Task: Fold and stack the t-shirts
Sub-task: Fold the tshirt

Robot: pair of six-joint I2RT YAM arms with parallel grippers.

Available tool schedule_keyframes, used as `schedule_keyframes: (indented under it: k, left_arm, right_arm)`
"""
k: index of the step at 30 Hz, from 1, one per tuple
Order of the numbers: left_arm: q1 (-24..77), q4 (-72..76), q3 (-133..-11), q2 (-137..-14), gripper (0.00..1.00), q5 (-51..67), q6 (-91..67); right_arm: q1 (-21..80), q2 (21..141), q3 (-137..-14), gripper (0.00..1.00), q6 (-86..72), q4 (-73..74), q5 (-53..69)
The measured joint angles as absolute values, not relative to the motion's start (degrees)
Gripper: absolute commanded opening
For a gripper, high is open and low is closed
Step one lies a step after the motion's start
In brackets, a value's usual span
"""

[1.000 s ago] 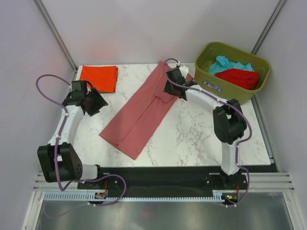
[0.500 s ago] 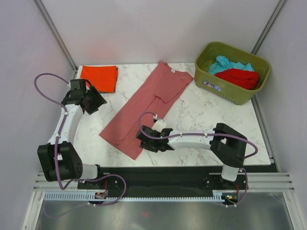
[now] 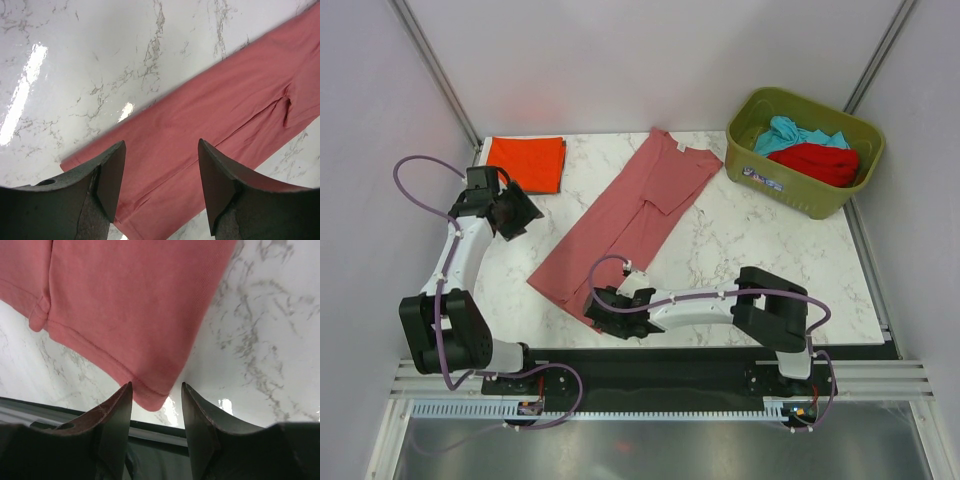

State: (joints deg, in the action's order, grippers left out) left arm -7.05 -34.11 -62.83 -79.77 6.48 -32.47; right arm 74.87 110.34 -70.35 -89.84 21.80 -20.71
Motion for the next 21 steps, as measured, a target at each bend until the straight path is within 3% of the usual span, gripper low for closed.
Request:
schedule_keyframes:
  k: [5, 7, 10, 11, 16, 21]
  left_arm:
    - [-7.05, -34.13, -62.81, -79.88, 0.67, 6.55, -32.47]
    - [-7.05, -34.11, -62.81, -79.88, 0.68, 6.55, -32.47]
    - [-7.05, -34.09, -62.78, -79.88, 0.70, 6.83, -32.42]
    - [-7.05, -34.06, -62.76, -79.88, 0.70, 7.18, -32.36]
    - [-7.05, -33.26, -61.43, -79.79, 0.69, 11.73, -30.92]
    - [-5.98, -32.60, -56.58, -77.06, 0.69, 19.99, -30.26]
  right_arm:
    - [75.70, 111.07, -70.98, 0.45, -90.94, 21.43, -20.67]
    - [75.88, 111.09, -70.94, 0.38, -91.31, 21.50, -20.67]
    - [75.94, 111.11, -70.50, 0.05, -91.42, 21.61, -20.67]
    - [75.96, 111.09, -70.11, 0.00, -91.33, 21.61, -20.71]
    - [75.99, 107.18, -64.97, 0.00, -90.89, 21.80, -20.95]
    - [75.99, 94.17, -52.95, 0.00, -88.82, 27.05, -21.52]
